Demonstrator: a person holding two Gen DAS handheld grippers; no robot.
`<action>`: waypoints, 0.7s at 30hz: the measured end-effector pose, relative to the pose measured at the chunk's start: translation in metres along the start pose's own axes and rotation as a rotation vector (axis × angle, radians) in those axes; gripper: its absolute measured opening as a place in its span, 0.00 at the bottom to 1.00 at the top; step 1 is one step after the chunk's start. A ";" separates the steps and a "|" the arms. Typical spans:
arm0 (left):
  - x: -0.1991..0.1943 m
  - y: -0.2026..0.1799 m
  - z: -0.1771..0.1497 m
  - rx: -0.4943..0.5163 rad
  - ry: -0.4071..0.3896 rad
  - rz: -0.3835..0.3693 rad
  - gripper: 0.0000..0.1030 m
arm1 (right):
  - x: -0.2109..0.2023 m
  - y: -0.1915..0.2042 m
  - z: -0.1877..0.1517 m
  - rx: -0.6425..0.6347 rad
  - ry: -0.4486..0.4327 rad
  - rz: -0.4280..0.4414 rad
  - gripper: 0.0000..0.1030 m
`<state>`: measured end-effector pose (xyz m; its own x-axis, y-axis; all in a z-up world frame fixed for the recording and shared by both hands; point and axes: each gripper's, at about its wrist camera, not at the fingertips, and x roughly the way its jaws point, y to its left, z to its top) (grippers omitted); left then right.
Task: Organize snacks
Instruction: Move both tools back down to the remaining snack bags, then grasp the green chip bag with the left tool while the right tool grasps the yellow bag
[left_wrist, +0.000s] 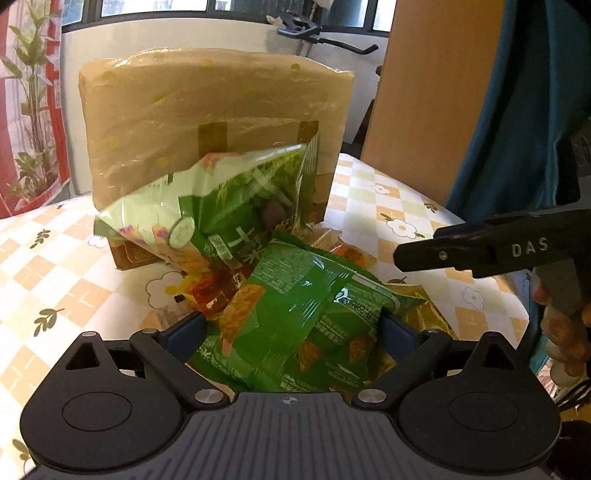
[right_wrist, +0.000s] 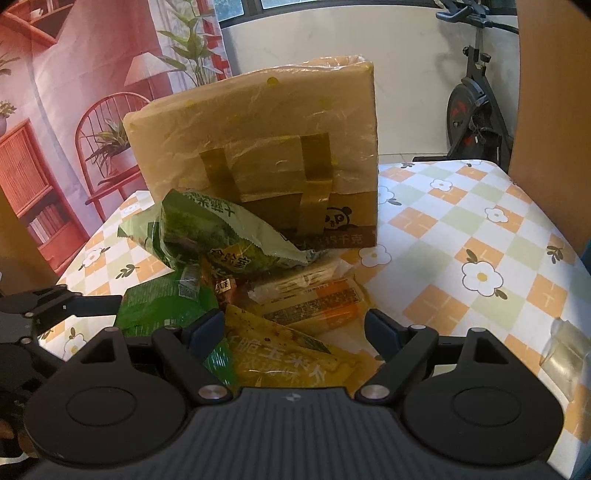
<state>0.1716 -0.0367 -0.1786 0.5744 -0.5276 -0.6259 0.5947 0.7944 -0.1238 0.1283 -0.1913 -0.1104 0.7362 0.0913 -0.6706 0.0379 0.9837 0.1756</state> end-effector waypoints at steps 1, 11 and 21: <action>0.002 0.001 0.000 -0.002 0.000 -0.003 0.97 | 0.000 -0.001 0.000 0.000 0.000 0.000 0.83; -0.010 0.010 -0.007 -0.084 -0.010 -0.003 0.87 | 0.002 -0.007 -0.002 0.018 0.012 -0.010 0.83; -0.048 0.031 -0.021 -0.258 -0.081 0.096 0.85 | 0.005 -0.009 -0.010 0.021 0.039 0.006 0.83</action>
<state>0.1505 0.0195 -0.1689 0.6701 -0.4603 -0.5823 0.3787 0.8867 -0.2651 0.1247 -0.1980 -0.1230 0.7092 0.1039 -0.6973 0.0479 0.9797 0.1947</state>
